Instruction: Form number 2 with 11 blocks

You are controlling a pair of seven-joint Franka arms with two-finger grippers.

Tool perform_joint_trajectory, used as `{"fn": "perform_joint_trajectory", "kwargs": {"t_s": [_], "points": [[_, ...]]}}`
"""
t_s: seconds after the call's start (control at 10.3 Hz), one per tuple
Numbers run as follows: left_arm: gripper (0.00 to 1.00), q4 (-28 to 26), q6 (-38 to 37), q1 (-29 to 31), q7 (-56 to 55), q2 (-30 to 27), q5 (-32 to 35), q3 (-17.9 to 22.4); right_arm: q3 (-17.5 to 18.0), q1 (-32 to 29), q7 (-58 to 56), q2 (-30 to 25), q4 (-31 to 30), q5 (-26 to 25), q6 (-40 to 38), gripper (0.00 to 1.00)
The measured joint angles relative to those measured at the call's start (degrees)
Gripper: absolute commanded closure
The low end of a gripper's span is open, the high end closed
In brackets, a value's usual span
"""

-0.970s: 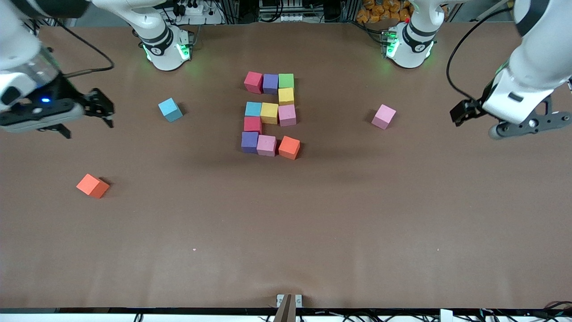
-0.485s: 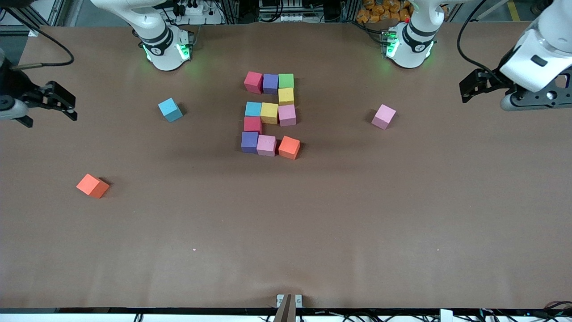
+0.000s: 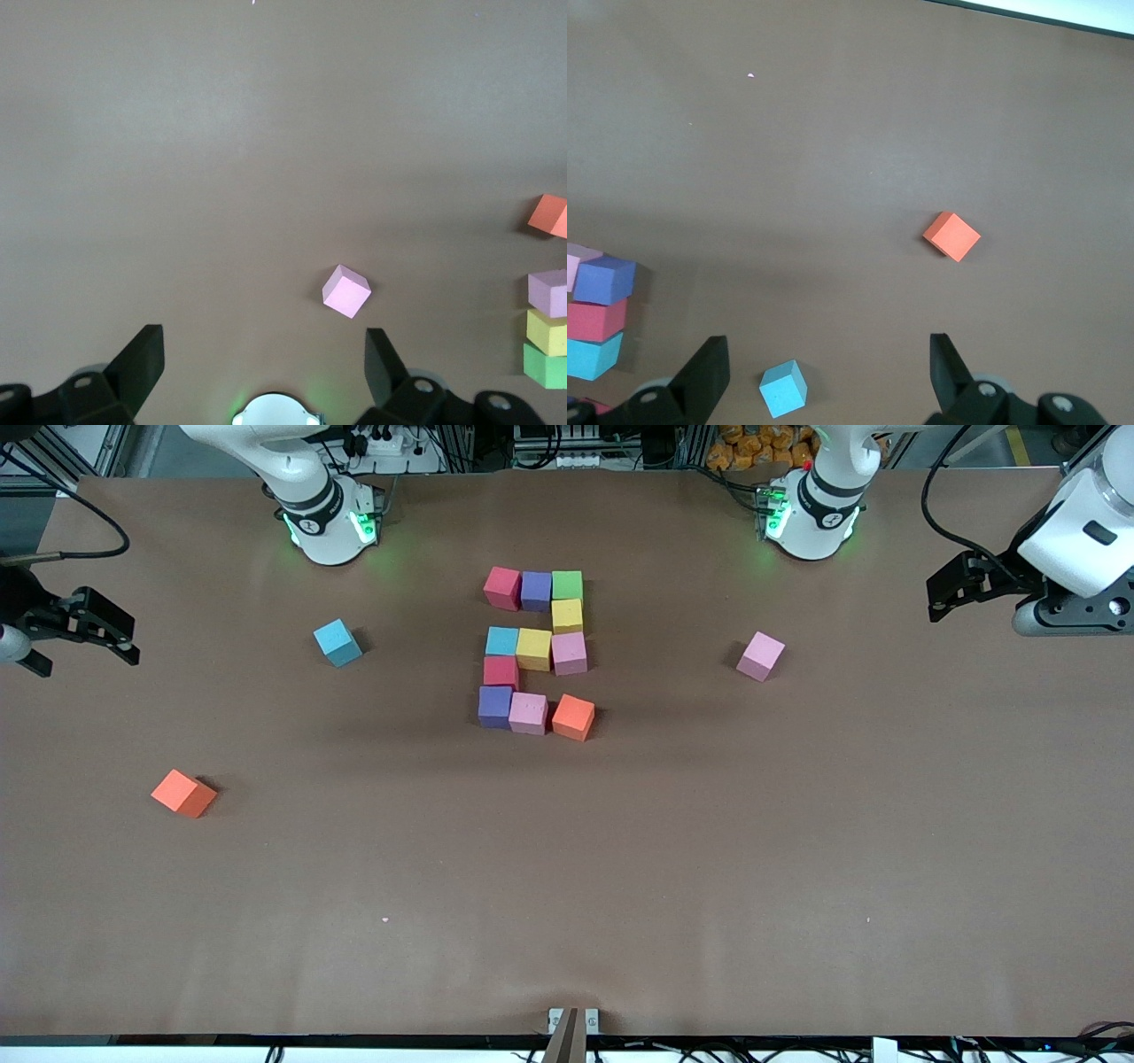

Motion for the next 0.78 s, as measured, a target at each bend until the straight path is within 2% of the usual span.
{"fn": "perform_joint_trajectory", "kwargs": {"t_s": [0.39,0.78], "points": [[0.0,0.01,-1.08,-0.21,1.84,0.02,0.0,0.09,-0.61,-0.15,0.14,0.96,0.0,3.03,0.07,0.0],[0.0,0.0,-1.18,-0.56,1.85,0.48,0.0,0.1,-0.87,-0.32,0.35,0.97,0.0,3.32,-0.03,0.0]]}}
